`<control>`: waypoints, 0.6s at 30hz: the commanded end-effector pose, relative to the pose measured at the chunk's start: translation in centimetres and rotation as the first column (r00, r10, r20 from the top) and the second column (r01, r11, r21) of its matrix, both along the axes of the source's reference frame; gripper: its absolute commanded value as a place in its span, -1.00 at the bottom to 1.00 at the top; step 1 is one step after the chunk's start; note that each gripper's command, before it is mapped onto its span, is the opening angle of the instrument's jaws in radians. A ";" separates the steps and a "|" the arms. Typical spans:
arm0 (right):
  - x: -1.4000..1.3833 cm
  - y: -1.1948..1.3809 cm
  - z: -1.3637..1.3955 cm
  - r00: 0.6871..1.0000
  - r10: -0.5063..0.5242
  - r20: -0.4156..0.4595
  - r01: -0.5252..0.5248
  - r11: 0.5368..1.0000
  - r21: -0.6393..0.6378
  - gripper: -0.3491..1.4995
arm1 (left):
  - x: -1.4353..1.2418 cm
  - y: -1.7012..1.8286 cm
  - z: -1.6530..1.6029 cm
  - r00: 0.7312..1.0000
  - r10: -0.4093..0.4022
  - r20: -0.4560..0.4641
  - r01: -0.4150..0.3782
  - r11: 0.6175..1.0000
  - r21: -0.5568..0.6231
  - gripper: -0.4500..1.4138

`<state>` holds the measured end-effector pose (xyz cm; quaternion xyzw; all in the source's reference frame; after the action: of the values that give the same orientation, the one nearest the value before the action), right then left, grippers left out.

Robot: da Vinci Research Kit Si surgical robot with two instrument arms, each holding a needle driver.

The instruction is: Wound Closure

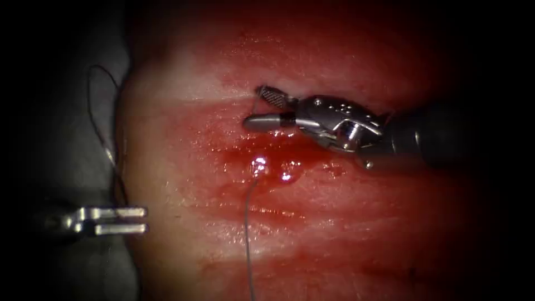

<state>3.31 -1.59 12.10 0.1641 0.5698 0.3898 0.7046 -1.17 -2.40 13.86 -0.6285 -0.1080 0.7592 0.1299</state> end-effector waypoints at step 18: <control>0.11 0.29 -0.02 0.985 0.118 0.129 -0.087 0.970 -0.228 -1.00 | -0.05 -0.11 0.05 1.000 0.001 0.001 -0.001 1.000 0.007 -1.00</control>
<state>3.36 -1.24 12.03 0.0250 0.5660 0.3703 0.7361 -1.17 -2.41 13.86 -0.6285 -0.1084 0.7591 0.1303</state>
